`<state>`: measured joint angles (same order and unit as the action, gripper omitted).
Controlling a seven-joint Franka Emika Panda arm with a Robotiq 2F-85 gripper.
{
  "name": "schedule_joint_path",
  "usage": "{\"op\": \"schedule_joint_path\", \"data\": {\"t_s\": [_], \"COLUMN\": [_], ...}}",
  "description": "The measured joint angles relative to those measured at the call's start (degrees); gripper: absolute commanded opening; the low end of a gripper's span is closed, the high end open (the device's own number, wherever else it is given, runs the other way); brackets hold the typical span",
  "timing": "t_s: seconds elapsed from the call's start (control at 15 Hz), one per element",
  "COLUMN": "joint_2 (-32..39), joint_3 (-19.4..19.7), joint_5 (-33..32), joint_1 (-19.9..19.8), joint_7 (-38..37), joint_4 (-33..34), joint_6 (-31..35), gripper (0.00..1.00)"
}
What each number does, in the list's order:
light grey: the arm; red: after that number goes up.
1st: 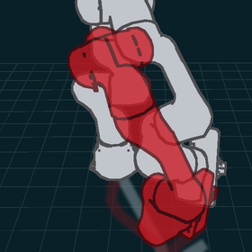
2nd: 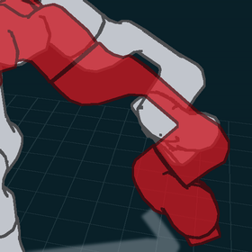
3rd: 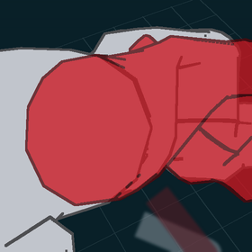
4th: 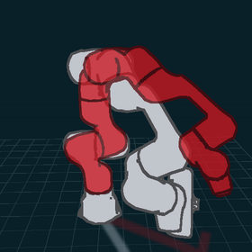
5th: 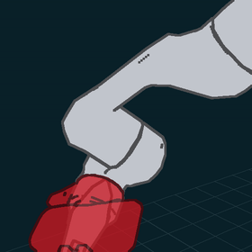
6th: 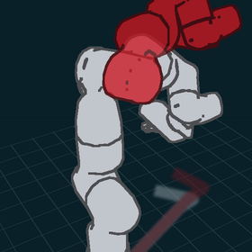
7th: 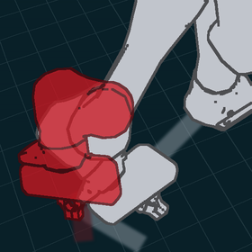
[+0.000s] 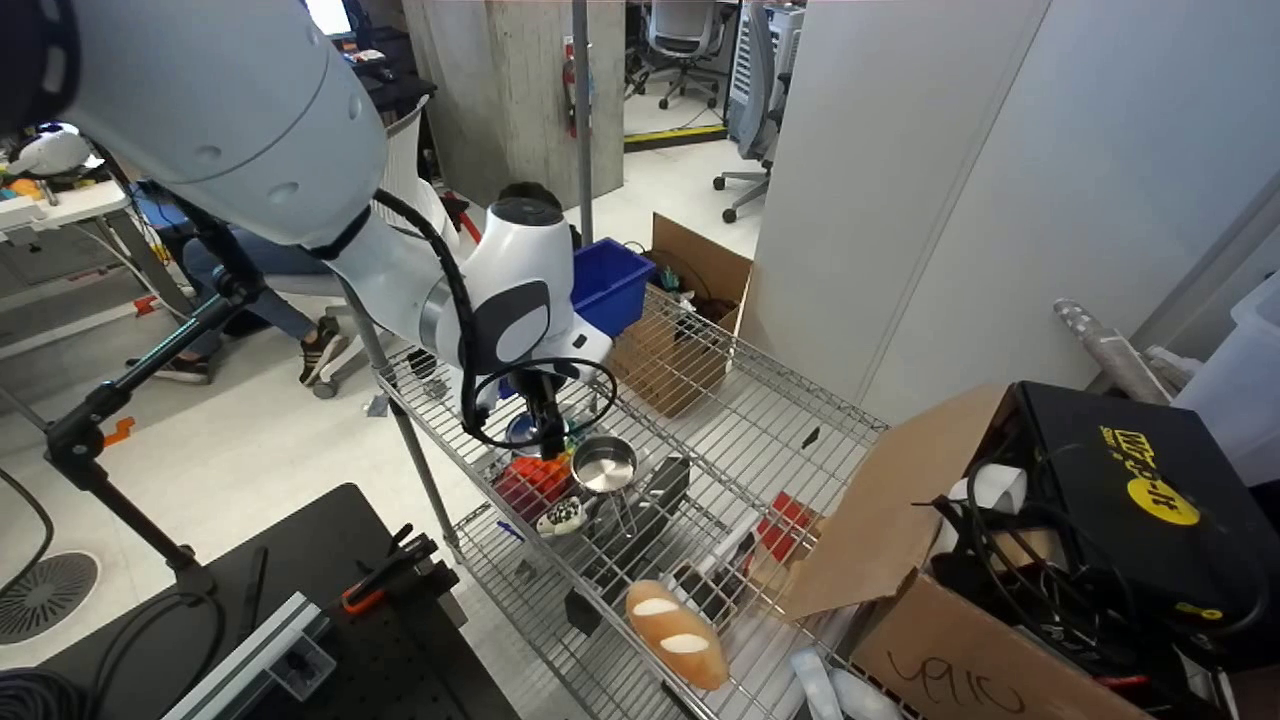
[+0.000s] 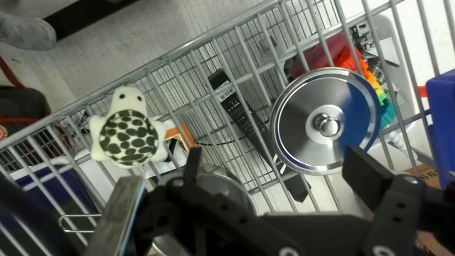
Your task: Place the silver lid on the silver pan
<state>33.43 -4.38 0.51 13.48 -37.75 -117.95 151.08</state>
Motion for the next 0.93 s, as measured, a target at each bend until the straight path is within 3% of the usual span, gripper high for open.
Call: {"op": "schedule_joint_path", "data": {"t_s": [0.4,0.93], "joint_2": [7.3,13.3], "joint_3": [3.2,3.8], "joint_5": [0.0,0.0], "joint_1": [5.4,7.1], "joint_7": [-2.8,-4.6], "joint_4": [8.8,16.1], "joint_6": [-1.1,-5.0], "gripper": [1.00,0.97]}}
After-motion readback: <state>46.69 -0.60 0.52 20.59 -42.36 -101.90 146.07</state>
